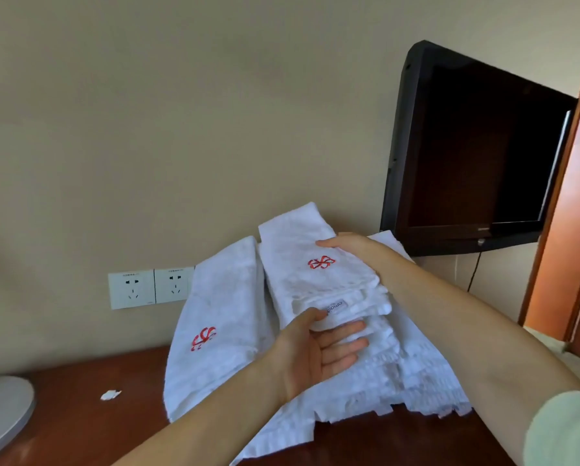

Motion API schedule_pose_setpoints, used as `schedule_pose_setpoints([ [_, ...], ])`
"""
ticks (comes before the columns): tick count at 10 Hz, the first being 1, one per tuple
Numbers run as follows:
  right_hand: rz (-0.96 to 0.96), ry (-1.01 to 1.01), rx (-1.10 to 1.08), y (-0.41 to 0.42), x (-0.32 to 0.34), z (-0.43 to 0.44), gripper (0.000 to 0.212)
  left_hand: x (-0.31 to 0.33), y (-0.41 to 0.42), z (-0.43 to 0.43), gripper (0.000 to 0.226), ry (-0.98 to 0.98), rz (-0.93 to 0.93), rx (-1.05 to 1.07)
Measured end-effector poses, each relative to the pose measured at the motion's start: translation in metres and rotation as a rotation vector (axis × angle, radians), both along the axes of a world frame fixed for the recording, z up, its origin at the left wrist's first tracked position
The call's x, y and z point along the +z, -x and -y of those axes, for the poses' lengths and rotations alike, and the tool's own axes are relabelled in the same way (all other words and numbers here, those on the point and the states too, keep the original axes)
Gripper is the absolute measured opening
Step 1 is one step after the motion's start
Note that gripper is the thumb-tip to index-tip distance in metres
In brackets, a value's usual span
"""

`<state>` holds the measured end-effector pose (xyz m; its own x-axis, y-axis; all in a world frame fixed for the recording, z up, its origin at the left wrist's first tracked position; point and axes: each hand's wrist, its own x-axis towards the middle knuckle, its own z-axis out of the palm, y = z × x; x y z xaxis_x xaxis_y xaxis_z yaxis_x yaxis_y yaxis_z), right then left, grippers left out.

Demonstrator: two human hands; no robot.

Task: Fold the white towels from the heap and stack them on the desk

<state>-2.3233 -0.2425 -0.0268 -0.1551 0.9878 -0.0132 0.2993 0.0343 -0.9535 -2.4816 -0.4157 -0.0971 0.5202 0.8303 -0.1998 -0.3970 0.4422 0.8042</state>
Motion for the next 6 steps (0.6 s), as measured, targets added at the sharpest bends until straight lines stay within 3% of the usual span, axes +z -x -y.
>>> schedule_pose_setpoints([
  [1,0.073,-0.068,-0.112,0.006,0.002,0.000,0.061,0.002,0.005,0.005,0.039,0.012,-0.016,0.037],
  [3,0.197,-0.129,-0.108,0.010,0.015,0.026,0.043,0.007,0.014,0.020,0.036,0.077,-0.042,0.046],
  [5,0.090,-0.198,-0.117,0.005,-0.003,0.080,0.037,-0.013,0.018,0.042,0.025,0.068,-0.094,0.129],
  [6,-0.069,-0.227,-0.219,-0.005,-0.017,0.113,0.036,-0.032,0.033,0.060,0.024,0.096,-0.109,0.214],
])
